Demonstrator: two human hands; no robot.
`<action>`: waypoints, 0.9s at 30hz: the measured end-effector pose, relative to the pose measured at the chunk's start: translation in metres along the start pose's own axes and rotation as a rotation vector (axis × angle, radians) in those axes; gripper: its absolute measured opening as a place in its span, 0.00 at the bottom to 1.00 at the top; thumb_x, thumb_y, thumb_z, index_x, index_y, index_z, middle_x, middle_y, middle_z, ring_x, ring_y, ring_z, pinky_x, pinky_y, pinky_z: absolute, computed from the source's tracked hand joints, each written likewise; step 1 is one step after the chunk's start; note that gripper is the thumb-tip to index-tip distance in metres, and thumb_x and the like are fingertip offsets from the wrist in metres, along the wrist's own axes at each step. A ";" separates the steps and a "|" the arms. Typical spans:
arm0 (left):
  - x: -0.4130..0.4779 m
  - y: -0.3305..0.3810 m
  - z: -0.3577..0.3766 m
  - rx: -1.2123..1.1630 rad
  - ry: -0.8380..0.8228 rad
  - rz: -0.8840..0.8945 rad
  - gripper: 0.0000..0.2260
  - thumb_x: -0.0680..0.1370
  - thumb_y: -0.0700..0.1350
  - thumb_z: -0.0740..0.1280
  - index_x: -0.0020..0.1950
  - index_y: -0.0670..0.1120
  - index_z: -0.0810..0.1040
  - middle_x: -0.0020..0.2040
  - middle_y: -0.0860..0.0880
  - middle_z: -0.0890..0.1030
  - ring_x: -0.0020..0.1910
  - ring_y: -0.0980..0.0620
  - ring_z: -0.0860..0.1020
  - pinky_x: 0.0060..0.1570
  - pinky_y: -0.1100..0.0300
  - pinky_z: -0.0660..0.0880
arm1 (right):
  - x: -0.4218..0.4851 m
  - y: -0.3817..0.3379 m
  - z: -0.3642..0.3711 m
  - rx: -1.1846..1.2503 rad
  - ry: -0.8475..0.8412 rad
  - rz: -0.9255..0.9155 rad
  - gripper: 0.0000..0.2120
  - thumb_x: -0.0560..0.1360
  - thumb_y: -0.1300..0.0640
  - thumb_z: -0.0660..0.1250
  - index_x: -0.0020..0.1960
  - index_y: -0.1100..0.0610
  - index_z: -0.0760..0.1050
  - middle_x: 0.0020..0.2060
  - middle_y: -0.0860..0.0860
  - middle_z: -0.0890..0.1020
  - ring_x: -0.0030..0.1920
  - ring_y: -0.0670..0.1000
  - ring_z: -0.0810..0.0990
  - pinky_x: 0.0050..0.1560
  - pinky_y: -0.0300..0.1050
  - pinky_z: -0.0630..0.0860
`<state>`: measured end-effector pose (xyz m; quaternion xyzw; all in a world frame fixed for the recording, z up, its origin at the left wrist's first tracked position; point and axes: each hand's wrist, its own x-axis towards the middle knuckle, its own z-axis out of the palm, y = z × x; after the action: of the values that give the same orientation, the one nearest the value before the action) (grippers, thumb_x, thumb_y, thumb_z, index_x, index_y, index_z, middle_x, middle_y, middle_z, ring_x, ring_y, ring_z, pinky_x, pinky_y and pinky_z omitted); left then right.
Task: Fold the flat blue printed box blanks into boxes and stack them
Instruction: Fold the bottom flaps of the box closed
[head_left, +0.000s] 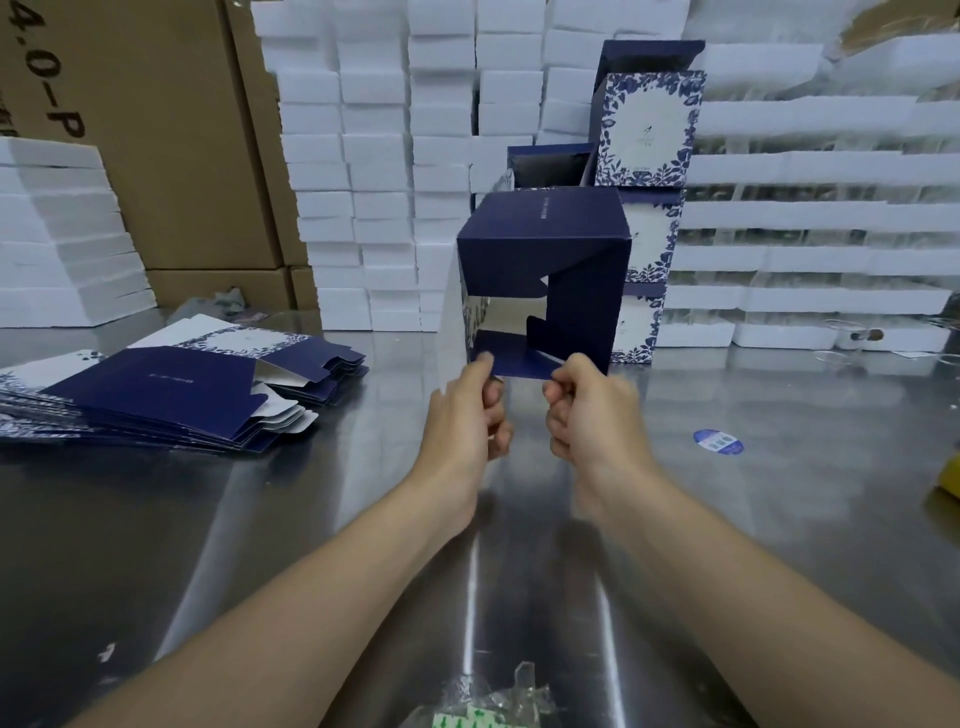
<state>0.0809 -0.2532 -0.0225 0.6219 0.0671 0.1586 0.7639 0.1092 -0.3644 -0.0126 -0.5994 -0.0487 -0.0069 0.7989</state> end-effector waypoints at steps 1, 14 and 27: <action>0.001 -0.001 0.000 0.006 0.000 -0.001 0.19 0.86 0.51 0.60 0.35 0.50 0.67 0.28 0.52 0.64 0.28 0.53 0.64 0.31 0.60 0.65 | 0.000 0.000 0.000 -0.010 -0.029 0.013 0.15 0.77 0.59 0.62 0.32 0.55 0.69 0.22 0.47 0.63 0.22 0.46 0.58 0.22 0.40 0.56; 0.008 0.006 -0.010 0.003 0.000 -0.005 0.19 0.85 0.49 0.61 0.35 0.49 0.65 0.27 0.52 0.62 0.28 0.52 0.62 0.32 0.60 0.63 | 0.001 0.002 -0.004 -0.022 -0.030 0.006 0.16 0.79 0.58 0.63 0.32 0.55 0.71 0.22 0.47 0.65 0.21 0.46 0.58 0.21 0.38 0.55; 0.017 0.003 -0.017 0.141 -0.190 -0.030 0.18 0.83 0.56 0.67 0.37 0.48 0.74 0.27 0.53 0.68 0.26 0.53 0.71 0.32 0.61 0.69 | 0.007 0.001 -0.016 -0.313 0.077 -0.169 0.24 0.84 0.44 0.64 0.33 0.55 0.72 0.21 0.46 0.67 0.23 0.47 0.63 0.26 0.40 0.61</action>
<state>0.0911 -0.2309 -0.0217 0.6853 0.0151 0.0823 0.7234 0.1172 -0.3793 -0.0177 -0.7094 -0.0668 -0.1043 0.6938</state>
